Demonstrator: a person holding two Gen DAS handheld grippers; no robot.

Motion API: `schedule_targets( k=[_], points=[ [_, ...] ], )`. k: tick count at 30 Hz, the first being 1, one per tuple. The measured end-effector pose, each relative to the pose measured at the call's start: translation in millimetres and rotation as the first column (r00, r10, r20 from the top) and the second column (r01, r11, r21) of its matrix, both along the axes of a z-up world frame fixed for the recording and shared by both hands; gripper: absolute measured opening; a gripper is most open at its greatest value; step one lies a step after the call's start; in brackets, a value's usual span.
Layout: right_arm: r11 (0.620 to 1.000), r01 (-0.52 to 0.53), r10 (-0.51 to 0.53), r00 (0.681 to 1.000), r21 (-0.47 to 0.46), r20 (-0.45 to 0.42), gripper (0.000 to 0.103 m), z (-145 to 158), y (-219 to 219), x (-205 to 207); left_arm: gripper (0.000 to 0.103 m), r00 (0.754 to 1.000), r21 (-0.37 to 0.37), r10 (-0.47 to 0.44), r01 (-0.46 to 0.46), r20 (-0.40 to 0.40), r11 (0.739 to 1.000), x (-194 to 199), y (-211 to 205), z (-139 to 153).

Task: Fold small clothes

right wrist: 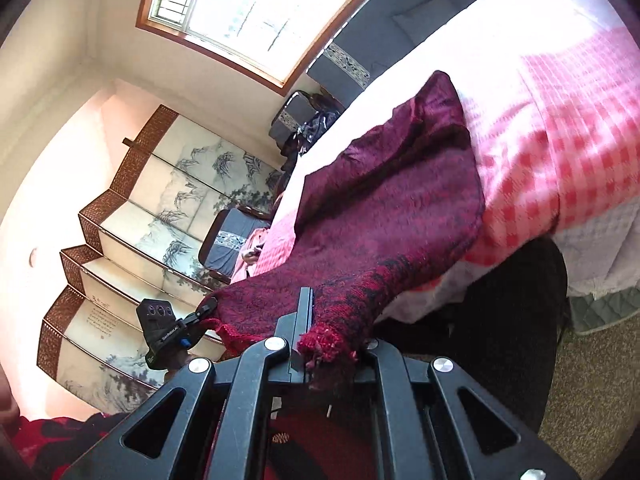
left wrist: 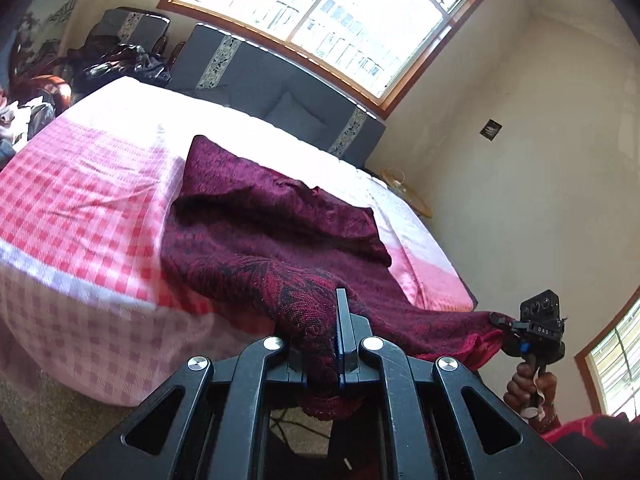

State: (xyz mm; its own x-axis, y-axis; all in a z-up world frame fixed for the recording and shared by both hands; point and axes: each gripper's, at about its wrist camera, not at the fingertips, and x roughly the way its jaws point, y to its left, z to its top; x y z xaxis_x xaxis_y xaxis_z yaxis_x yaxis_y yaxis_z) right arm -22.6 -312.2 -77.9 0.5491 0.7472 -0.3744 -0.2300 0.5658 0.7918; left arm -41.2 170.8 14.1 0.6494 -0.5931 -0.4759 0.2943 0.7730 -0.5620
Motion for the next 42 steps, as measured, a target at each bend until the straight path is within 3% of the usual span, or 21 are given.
schedule_targets(
  k=[4, 8, 14, 17, 22, 23, 24, 26, 28, 30, 32, 35, 39, 42],
  points=[
    [1.0, 0.008, -0.007, 0.998, -0.015, 0.058, 0.008, 29.0, -7.0, 63.8, 0.009, 1.0, -0.029, 0.018, -0.018, 0.014, 0.999, 77.1, -8.2, 25.0],
    [0.999, 0.032, -0.032, 0.999, 0.014, 0.028, 0.008, 28.4, -18.7, 140.6, 0.009, 0.998, 0.054, 0.055, -0.056, 0.028, 0.997, 154.1, -26.6, 27.0],
    [0.997, 0.077, -0.074, 0.994, 0.032, -0.076, 0.008, -11.2, -31.3, 232.1, 0.011, 0.993, 0.062, 0.097, -0.093, -0.069, 0.994, 247.2, -37.1, -10.6],
    [0.997, 0.075, -0.07, 0.989, 0.036, -0.131, 0.009, -35.4, -30.3, 261.0, 0.015, 0.986, 0.109, 0.126, -0.114, -0.109, 0.987, 268.2, -39.9, -31.5],
    [0.994, 0.091, -0.079, 0.981, 0.06, -0.178, 0.013, -65.2, -31.4, 290.4, 0.027, 0.97, 0.109, 0.145, -0.125, -0.194, 0.986, 288.7, -38.3, -52.3],
    [0.992, 0.095, -0.079, 0.98, 0.081, -0.184, 0.018, -69.0, -32.3, 294.2, 0.03, 0.968, 0.109, 0.149, -0.13, -0.2, 0.986, 290.3, -37.6, -53.4],
    [0.989, 0.097, -0.076, 0.98, 0.109, -0.182, 0.023, -71.4, -33.1, 296.0, 0.04, 0.967, 0.11, 0.154, -0.134, -0.204, 0.985, 291.0, -37.0, -53.7],
    [0.98, 0.128, -0.105, 0.983, 0.15, -0.151, 0.057, -70.8, -38.7, 294.9, 0.056, 0.971, 0.08, 0.14, -0.127, -0.193, 0.989, 289.2, -34.1, -51.7],
    [0.967, 0.16, -0.142, 0.985, 0.197, -0.103, 0.071, -68.1, -46.8, 287.9, 0.077, 0.976, 0.066, 0.169, -0.161, -0.135, 0.985, 282.7, -28.5, -42.7],
    [0.957, 0.167, -0.153, 0.985, 0.238, -0.079, 0.072, -67.3, -53.6, 280.5, 0.092, 0.983, 0.031, 0.168, -0.166, -0.071, 0.986, 275.9, -19.7, -32.3],
    [0.953, 0.165, -0.151, 0.986, 0.254, -0.072, 0.072, -67.4, -57.1, 270.7, 0.094, 0.983, 0.02, 0.182, -0.181, -0.02, 0.983, 270.9, -10.0, -21.0],
    [0.957, 0.141, -0.129, 0.99, 0.255, -0.061, 0.072, -68.7, -56.7, 248.6, 0.094, 0.966, 0.116, 0.259, -0.26, 0.029, 0.958, 263.7, 4.6, -11.1],
    [0.982, 0.113, -0.107, 0.993, 0.151, -0.044, 0.072, -72.4, -51.6, 207.8, 0.094, 0.971, 0.293, 0.234, -0.21, -0.048, 0.933, 260.3, 18.3, -39.4],
    [0.994, 0.092, -0.088, 0.994, 0.054, -0.069, 0.072, -83.0, -43.2, 181.3, 0.094, 0.972, 0.338, 0.201, -0.149, -0.123, 0.929, 252.5, 27.8, -73.4]
  ],
)
